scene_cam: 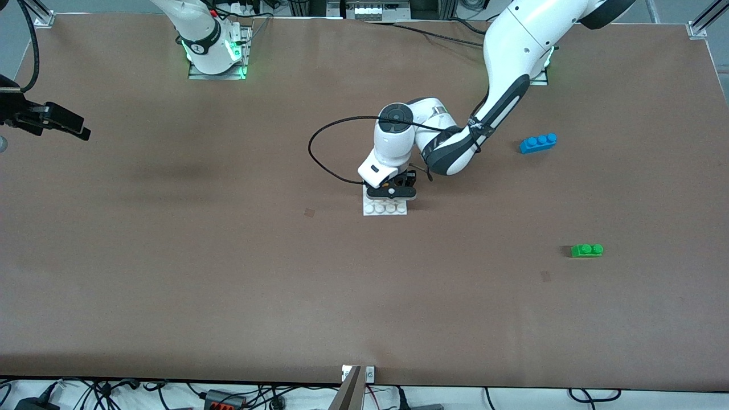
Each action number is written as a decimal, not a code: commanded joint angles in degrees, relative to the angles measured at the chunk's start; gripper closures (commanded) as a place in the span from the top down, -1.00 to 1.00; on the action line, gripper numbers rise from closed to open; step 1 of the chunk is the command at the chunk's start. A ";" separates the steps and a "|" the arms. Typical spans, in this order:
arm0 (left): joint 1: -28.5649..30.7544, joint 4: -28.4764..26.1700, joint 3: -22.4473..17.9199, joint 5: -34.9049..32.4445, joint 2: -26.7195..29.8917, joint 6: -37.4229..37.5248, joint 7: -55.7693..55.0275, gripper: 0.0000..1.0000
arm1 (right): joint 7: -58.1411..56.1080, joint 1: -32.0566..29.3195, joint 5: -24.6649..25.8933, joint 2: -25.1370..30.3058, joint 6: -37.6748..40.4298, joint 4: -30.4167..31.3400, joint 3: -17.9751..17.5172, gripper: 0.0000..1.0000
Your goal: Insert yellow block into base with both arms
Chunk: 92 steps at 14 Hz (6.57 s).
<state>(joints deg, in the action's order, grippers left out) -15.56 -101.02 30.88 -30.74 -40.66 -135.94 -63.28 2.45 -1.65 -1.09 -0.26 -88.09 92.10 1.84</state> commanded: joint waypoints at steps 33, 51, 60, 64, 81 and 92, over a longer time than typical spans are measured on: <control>-0.62 0.74 1.90 2.79 -2.15 4.19 0.79 0.32 | 0.80 -0.29 -0.32 -0.45 0.55 -1.22 -0.17 1.00; 20.47 7.59 -0.56 21.50 25.51 35.73 28.11 1.00 | 0.80 -0.29 -0.32 -0.45 0.55 -1.22 -0.17 1.00; 22.61 10.05 -9.68 28.98 36.70 49.10 37.43 1.00 | 0.71 -0.20 -0.32 -0.36 0.55 -1.22 -0.17 1.00; 20.04 8.40 -12.51 30.29 39.60 50.53 39.98 1.00 | 0.71 -0.20 -0.32 -0.45 0.55 -1.22 -0.17 1.00; 9.67 6.19 -27.81 31.53 41.63 49.28 53.61 1.00 | 0.71 -0.20 -0.32 -0.45 0.64 -1.22 -0.17 1.00; 9.93 7.51 -27.80 34.32 40.57 49.45 52.31 1.00 | 0.71 -0.20 -0.32 -0.45 0.64 -1.22 -0.17 1.00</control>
<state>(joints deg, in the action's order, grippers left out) -5.37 -94.50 3.72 0.73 0.00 -87.17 -9.67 2.47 -1.65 -1.09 -0.29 -88.09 92.05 1.84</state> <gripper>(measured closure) 0.000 0.000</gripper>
